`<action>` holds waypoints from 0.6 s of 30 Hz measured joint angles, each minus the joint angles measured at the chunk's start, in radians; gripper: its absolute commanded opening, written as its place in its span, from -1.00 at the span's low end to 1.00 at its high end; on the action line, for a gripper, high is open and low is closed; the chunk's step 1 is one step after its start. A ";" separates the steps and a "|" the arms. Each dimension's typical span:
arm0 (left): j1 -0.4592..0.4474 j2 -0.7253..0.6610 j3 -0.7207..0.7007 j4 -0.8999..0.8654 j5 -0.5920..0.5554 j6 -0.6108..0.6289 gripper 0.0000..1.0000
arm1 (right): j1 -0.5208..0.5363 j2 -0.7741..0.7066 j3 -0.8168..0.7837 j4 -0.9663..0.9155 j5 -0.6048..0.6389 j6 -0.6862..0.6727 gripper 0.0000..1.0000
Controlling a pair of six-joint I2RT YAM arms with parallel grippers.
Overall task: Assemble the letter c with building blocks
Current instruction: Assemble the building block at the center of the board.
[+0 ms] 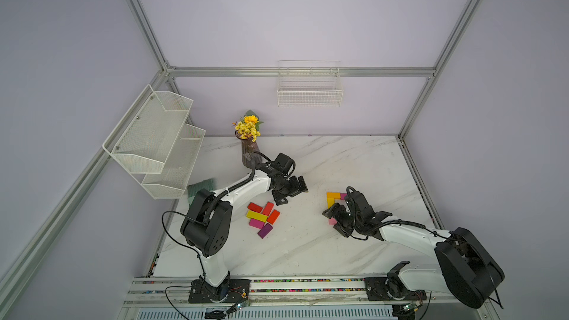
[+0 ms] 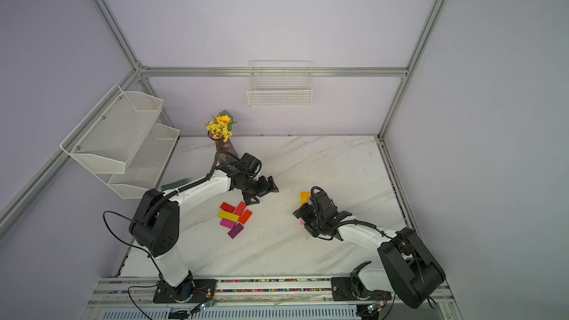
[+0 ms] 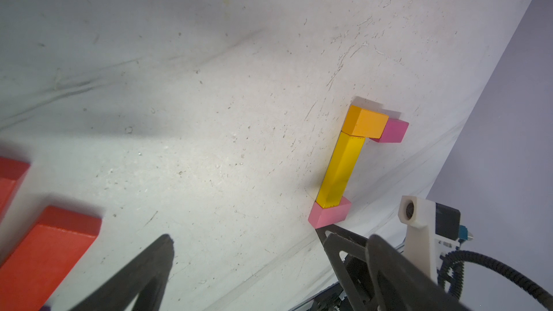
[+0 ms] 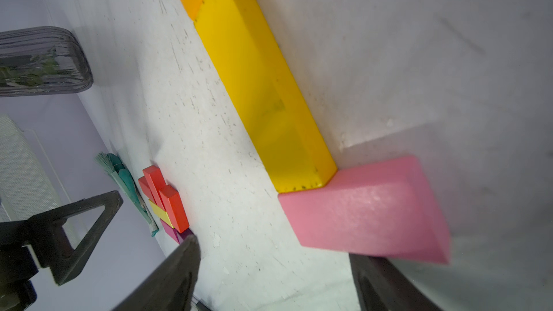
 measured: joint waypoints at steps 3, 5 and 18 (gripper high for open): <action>0.003 0.000 0.000 0.000 0.001 0.000 0.99 | 0.000 -0.001 0.000 0.000 -0.001 0.000 0.61; 0.006 0.000 0.000 -0.003 0.002 0.000 1.00 | 0.000 -0.007 0.000 -0.010 -0.002 0.000 0.62; 0.032 -0.039 -0.024 -0.013 0.006 0.000 0.99 | -0.066 -0.183 0.127 -0.232 0.001 -0.034 0.68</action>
